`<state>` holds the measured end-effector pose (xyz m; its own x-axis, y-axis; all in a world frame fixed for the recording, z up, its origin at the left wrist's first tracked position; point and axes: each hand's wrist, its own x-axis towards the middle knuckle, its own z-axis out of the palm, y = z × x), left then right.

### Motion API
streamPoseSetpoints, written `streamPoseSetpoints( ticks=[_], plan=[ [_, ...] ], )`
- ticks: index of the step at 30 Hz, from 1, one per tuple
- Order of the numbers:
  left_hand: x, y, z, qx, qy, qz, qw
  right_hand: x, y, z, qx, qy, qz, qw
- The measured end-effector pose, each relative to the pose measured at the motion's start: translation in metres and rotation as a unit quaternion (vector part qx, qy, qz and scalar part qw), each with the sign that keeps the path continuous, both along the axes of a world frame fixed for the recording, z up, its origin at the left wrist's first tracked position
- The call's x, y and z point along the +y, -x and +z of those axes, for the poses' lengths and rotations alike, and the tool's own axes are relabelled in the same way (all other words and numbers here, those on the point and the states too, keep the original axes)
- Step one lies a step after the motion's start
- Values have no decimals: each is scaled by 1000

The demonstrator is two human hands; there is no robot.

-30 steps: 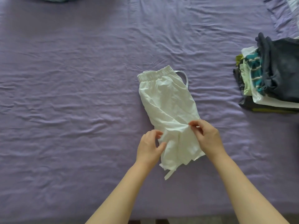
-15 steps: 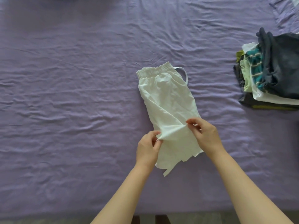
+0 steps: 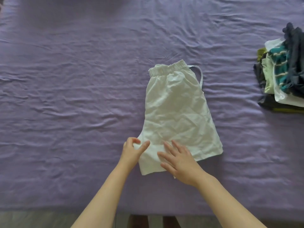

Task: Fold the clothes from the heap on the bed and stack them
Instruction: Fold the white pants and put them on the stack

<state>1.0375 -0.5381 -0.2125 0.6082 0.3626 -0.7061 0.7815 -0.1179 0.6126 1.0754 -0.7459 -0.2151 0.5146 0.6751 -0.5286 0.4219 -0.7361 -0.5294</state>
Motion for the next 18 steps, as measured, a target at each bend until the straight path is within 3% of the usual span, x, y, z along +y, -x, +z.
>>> streamPoseSetpoints(
  ticks=[2, 4, 6, 8, 10, 12, 13, 16, 18],
  plan=[
    [-4, 2, -7, 1, -53, -49, 997, -5, -4, -2, 9, 58, 32, 998],
    [-5, 5, -13, 5, -38, -21, 999, -14, -13, -1, -19, 71, 10, 997],
    [-6, 8, -16, -1, 16, 34, 999, -24, -27, 5, -116, 29, -87, 989],
    [-13, 10, -14, -13, 27, 39, 999, -38, -41, 9, -212, 16, -210, 954],
    [-25, 12, -12, -8, -103, -46, 994, -51, -54, 9, -202, 67, -298, 930],
    [-38, 11, -9, -4, -307, -194, 932, -57, -65, 7, -133, 106, -331, 928],
    [-45, 8, -7, -15, -363, -261, 894, -57, -67, 4, -114, 101, -329, 932],
    [-62, -15, -8, -101, -400, -409, 814, -60, -74, 1, -139, 42, -290, 946],
    [-64, -34, -14, -88, -407, -499, 760, -69, -77, -3, -157, 26, -307, 938]
  ],
)
